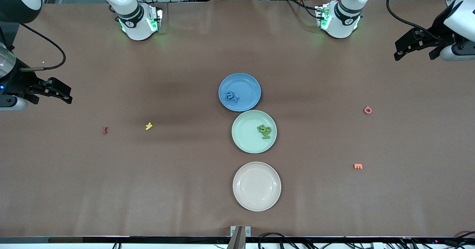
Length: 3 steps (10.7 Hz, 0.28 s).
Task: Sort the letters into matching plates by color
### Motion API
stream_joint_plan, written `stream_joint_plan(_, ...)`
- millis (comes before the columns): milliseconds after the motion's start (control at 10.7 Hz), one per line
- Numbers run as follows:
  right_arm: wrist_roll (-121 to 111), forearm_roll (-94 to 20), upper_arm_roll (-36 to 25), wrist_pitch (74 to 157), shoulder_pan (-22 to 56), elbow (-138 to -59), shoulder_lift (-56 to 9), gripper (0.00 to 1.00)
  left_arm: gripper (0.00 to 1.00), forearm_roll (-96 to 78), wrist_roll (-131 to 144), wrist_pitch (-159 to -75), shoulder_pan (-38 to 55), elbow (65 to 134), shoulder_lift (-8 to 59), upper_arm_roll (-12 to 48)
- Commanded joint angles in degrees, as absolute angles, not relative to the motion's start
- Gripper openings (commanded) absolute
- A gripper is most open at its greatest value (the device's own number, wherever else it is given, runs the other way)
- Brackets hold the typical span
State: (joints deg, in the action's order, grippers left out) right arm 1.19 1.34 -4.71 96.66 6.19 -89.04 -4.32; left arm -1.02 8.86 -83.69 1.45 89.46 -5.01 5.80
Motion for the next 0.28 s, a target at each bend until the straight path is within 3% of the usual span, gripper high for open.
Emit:
stream_joint_plan(0, 1.23, 0.88, -4.83, 97.21, 6.07, -88.95, -4.57, 1.0, 1.0, 0.88, 8.53, -86.22, 0.7, 90.09, -4.49, 6.33)
stream_joint_plan(187, 1.49, 0.88, -4.83, 97.12, 5.89, -88.86, -4.4, 1.0, 1.0, 0.88, 8.61, -86.57, 0.7, 90.26, -4.48, 6.33)
